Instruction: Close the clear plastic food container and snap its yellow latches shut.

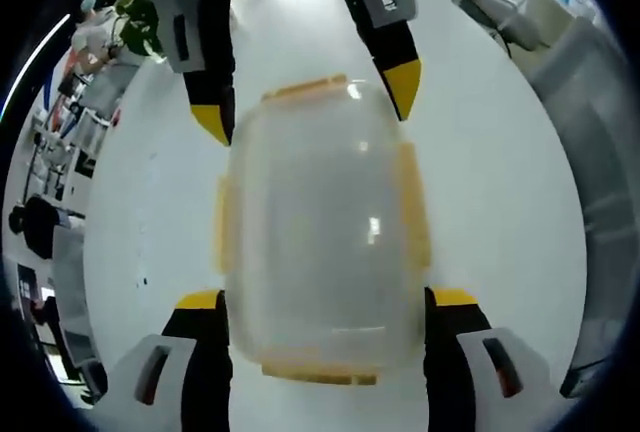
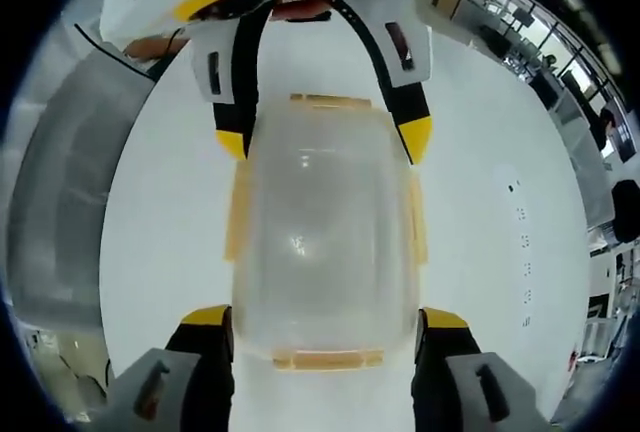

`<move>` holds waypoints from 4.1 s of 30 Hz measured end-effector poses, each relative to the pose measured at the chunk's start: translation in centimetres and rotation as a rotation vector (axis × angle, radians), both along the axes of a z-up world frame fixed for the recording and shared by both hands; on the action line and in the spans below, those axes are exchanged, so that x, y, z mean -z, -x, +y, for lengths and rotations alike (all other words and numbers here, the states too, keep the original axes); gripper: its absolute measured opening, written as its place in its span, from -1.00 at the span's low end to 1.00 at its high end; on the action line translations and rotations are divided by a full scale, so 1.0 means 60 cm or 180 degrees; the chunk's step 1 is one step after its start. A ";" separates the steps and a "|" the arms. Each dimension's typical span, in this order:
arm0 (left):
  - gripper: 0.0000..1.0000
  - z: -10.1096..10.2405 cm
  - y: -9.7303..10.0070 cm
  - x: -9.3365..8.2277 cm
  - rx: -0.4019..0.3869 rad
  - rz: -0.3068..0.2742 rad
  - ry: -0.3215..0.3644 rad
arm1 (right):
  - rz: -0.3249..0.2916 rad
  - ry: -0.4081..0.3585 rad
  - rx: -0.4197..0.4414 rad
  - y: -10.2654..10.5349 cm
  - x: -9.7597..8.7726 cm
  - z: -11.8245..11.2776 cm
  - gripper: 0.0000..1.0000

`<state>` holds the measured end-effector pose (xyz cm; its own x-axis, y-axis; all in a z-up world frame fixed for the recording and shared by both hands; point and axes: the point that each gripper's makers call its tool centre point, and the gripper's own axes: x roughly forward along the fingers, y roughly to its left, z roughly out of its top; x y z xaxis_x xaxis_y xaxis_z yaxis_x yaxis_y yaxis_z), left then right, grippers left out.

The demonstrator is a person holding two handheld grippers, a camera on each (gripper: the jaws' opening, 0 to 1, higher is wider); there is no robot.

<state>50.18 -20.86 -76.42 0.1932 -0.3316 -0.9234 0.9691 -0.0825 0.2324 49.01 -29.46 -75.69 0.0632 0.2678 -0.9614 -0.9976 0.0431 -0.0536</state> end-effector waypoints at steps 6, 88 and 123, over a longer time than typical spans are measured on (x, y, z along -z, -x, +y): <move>0.55 0.006 0.003 0.001 0.0004 -0.0001 -0.0022 | 0.0003 -0.0010 -0.0013 0.002 0.000 0.005 0.44; 0.76 0.184 -0.024 -0.026 -0.0645 -0.0215 0.0111 | -0.0341 -0.0486 0.0073 -0.019 -0.019 0.154 0.71; 0.78 0.201 0.061 -0.078 -0.1503 -0.0165 0.0989 | -0.0501 -0.0980 0.1052 0.074 -0.052 0.122 0.75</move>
<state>46.51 -8.77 -71.75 0.4289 -0.4528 -0.7817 0.8709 0.4370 0.2248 44.58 -22.17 -72.59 0.3314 0.4797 -0.8124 -0.9086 0.3944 -0.1378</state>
